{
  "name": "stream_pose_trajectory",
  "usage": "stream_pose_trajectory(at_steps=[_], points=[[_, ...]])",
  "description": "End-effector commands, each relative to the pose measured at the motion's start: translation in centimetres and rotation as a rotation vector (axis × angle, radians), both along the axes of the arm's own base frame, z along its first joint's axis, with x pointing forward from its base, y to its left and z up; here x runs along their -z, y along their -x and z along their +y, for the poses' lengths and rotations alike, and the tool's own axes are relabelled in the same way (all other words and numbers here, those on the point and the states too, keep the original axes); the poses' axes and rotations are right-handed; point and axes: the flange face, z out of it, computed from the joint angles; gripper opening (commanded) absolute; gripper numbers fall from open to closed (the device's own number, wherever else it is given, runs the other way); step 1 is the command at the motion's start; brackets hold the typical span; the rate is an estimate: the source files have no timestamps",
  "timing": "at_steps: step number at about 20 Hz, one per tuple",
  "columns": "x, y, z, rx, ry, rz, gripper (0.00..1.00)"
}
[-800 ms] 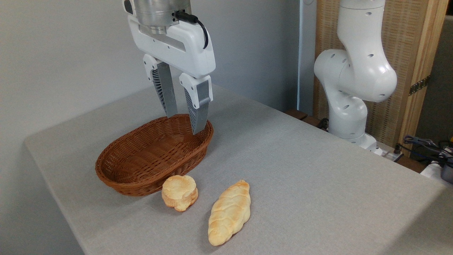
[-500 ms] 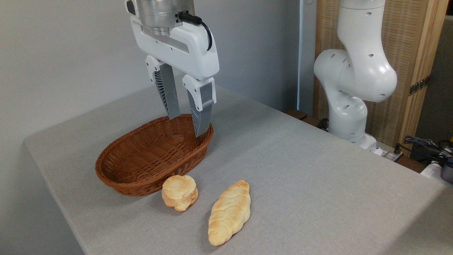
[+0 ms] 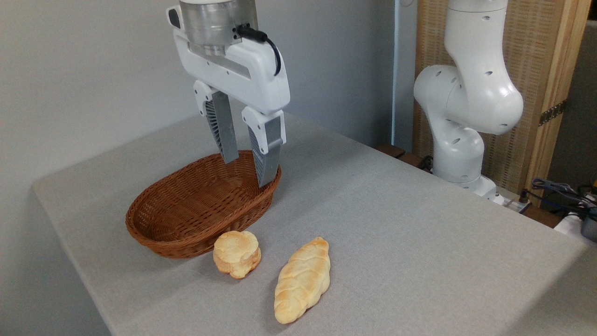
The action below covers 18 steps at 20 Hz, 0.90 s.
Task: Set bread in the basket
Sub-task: 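Move the open gripper down over the elongated braided bread loaf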
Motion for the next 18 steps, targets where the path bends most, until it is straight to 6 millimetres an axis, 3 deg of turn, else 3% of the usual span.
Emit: stream_pose_trajectory(at_steps=[1,3,10,13,18], points=[[3.1,2.1,0.9,0.004,0.003,-0.015,1.0],[6.1,2.4,1.8,-0.016,-0.007,-0.002,1.0],[12.0,2.0,3.1,-0.045,-0.026,-0.045,1.0],[13.9,3.0,7.3,-0.142,-0.017,-0.002,1.0],[16.3,3.2,7.9,-0.325,-0.019,0.057,1.0]])
